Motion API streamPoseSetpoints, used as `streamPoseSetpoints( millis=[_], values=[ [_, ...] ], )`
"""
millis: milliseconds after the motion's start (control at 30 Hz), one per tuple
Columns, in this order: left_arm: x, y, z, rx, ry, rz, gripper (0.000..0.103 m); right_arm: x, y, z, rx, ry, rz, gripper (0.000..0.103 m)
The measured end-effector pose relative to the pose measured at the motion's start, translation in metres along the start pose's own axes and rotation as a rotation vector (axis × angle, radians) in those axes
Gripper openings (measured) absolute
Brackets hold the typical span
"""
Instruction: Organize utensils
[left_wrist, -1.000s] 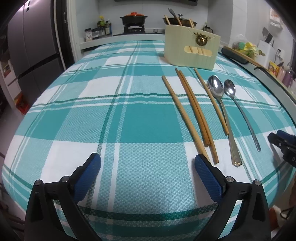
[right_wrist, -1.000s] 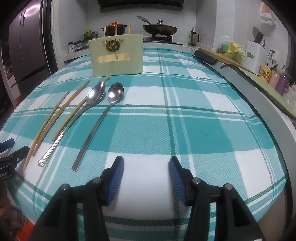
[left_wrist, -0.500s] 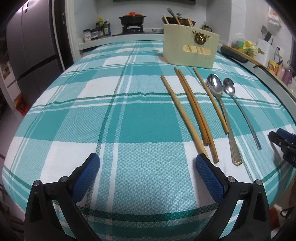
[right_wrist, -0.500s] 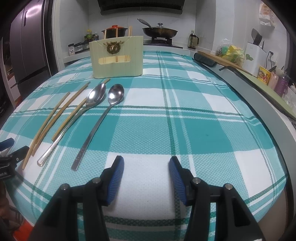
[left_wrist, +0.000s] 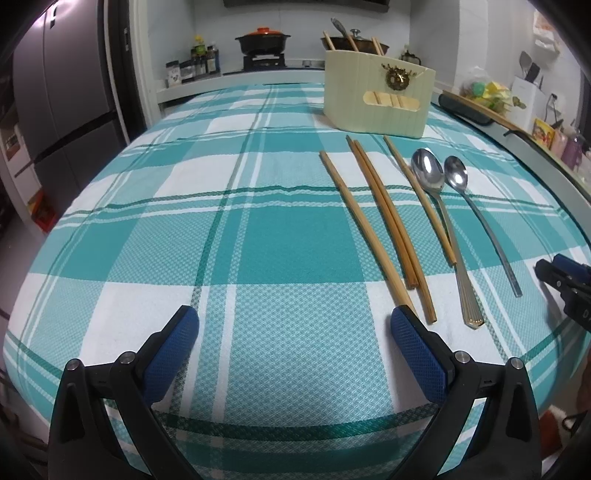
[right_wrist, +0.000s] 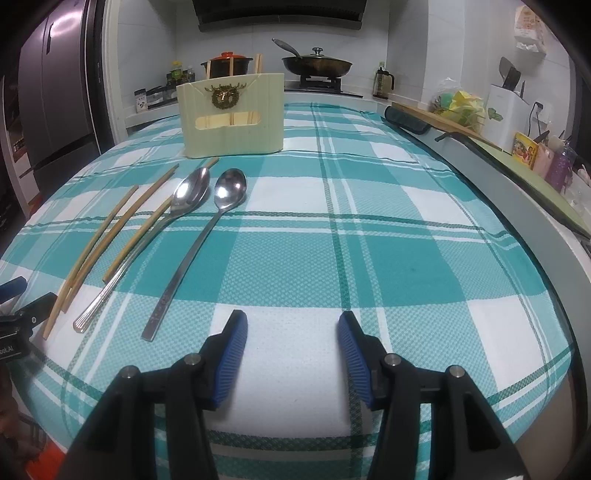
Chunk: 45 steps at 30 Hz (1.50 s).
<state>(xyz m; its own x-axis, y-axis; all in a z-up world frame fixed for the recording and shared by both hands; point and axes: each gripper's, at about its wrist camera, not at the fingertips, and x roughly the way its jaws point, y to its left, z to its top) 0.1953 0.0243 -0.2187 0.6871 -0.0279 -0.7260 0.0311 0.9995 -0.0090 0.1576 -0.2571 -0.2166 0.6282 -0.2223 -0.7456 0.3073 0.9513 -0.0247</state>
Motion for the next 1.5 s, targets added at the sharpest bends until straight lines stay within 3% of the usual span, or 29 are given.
streamPoseSetpoints(
  millis=[667, 900, 1067, 1267, 1333, 1433, 1500],
  values=[
    [-0.002, -0.001, 0.0, 0.011, -0.016, -0.008, 0.102, -0.002, 0.005, 0.003, 0.019, 0.019, -0.04, 0.053],
    [-0.001, -0.001, 0.0, 0.011, -0.017, -0.008, 0.102, -0.005, 0.017, 0.031, 0.028, -0.007, 0.086, 0.051],
    [-0.001, -0.001, 0.0, 0.011, -0.016, -0.008, 0.102, 0.023, 0.041, 0.061, -0.006, 0.066, 0.178, 0.046],
    [-0.001, 0.0, 0.0, 0.011, -0.012, -0.012, 0.102, 0.072, 0.058, 0.083, -0.063, 0.175, 0.141, 0.046],
    [-0.001, 0.001, 0.0, 0.009, -0.003, -0.021, 0.102, 0.076, 0.064, 0.086, -0.11, 0.157, 0.107, 0.046],
    [-0.003, 0.005, 0.003, 0.001, 0.025, -0.046, 0.102, 0.077, 0.062, 0.089, -0.135, 0.149, 0.076, 0.025],
    [-0.008, 0.011, 0.007, -0.022, 0.028, -0.073, 0.102, 0.076, 0.056, 0.089, -0.139, 0.147, 0.059, 0.023]
  ],
)
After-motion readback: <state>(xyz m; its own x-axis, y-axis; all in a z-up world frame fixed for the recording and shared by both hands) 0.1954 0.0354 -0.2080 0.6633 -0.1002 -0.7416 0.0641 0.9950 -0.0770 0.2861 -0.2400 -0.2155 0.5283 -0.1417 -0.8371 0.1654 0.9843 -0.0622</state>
